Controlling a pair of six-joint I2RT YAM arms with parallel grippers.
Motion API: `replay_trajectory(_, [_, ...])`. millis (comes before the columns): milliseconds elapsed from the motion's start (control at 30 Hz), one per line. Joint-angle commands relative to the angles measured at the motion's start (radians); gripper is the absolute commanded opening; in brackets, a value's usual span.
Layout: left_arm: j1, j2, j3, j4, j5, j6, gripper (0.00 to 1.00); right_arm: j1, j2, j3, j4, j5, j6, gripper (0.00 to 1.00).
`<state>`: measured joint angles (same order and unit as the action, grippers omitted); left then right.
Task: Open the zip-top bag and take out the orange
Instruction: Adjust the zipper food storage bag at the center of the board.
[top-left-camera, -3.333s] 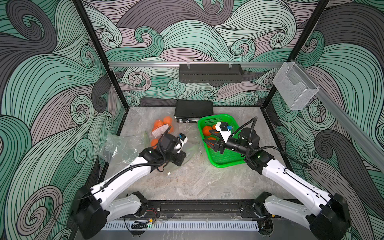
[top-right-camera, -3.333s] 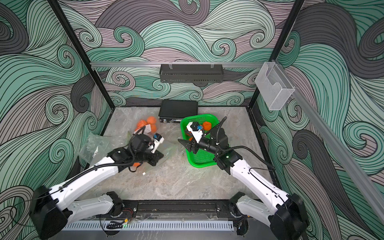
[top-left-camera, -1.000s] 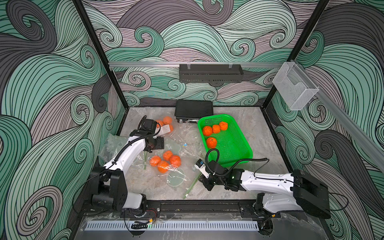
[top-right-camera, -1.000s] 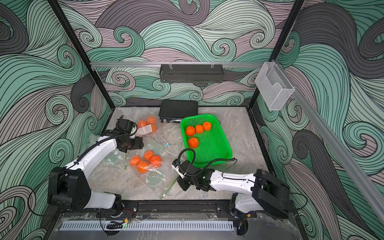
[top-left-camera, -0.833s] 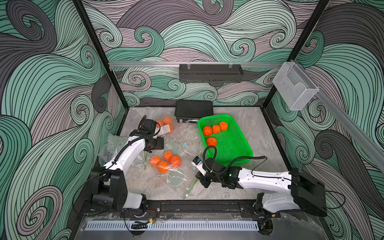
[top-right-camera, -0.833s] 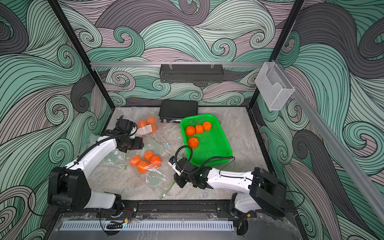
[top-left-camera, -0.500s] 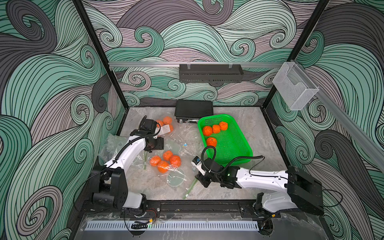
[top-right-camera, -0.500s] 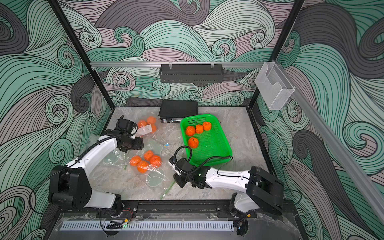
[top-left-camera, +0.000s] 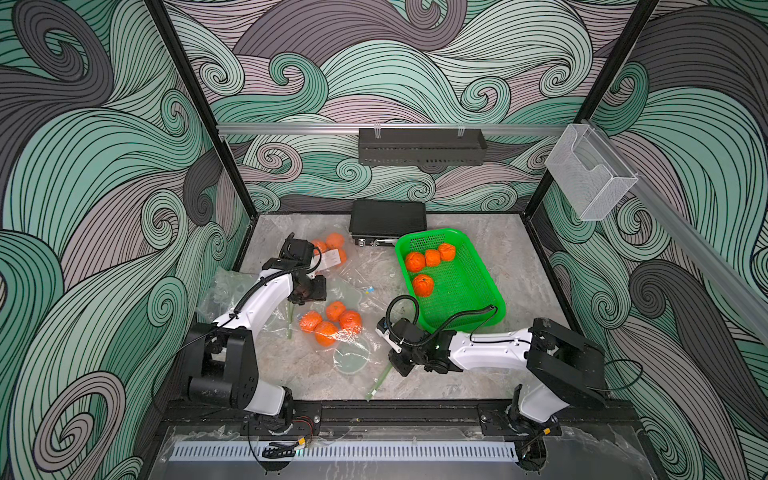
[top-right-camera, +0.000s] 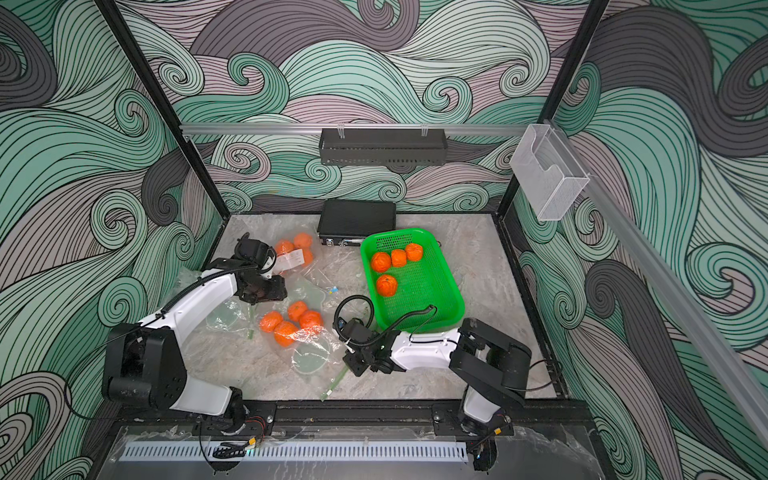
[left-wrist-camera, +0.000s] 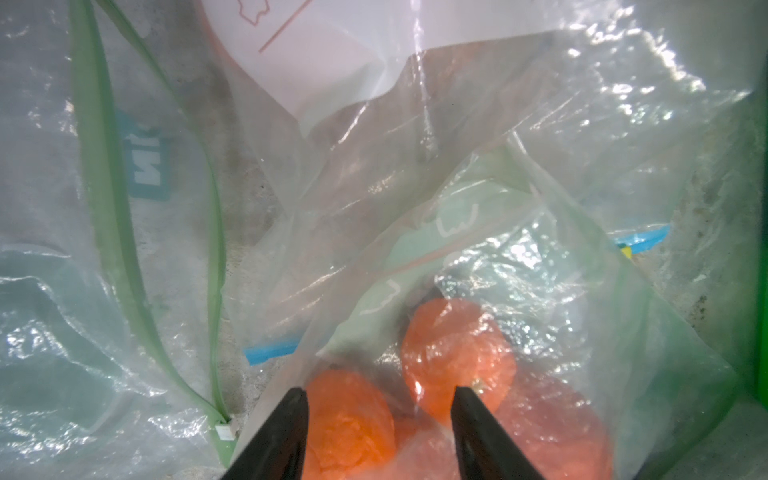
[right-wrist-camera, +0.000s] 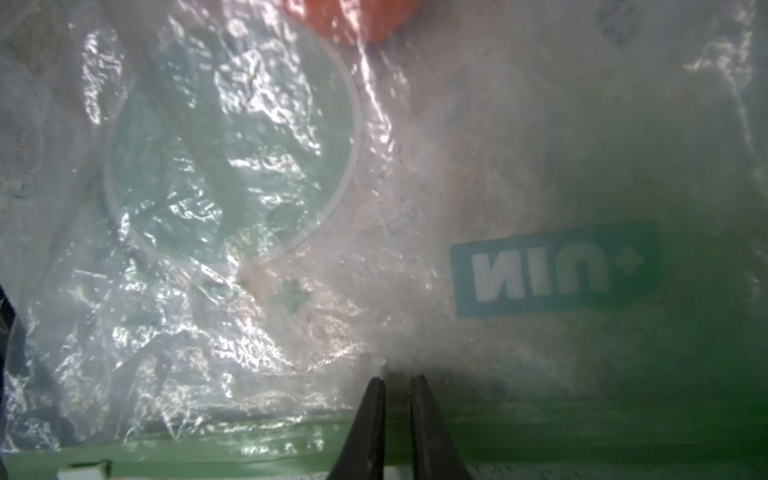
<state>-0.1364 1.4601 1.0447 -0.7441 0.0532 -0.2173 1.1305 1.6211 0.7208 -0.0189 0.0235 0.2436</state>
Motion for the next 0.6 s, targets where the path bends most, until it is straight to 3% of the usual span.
replay_trajectory(0, [0.005, -0.020, -0.001, -0.019, 0.004, -0.002, 0.56, 0.005, 0.002, -0.015, 0.004, 0.002, 0.016, 0.16])
replay_trajectory(300, [0.008, 0.037, 0.012, -0.020, -0.006, 0.006, 0.62, 0.004, 0.003, -0.027, 0.018, -0.006, 0.020, 0.15])
replay_trajectory(433, [0.009, 0.054, 0.014, -0.021, 0.031, 0.012, 0.41, 0.003, 0.002, -0.033, 0.024, -0.007, 0.022, 0.15])
replay_trajectory(567, [0.009, 0.039, 0.013, -0.026, 0.092, 0.012, 0.00, 0.003, 0.000, -0.038, 0.028, -0.004, 0.026, 0.15])
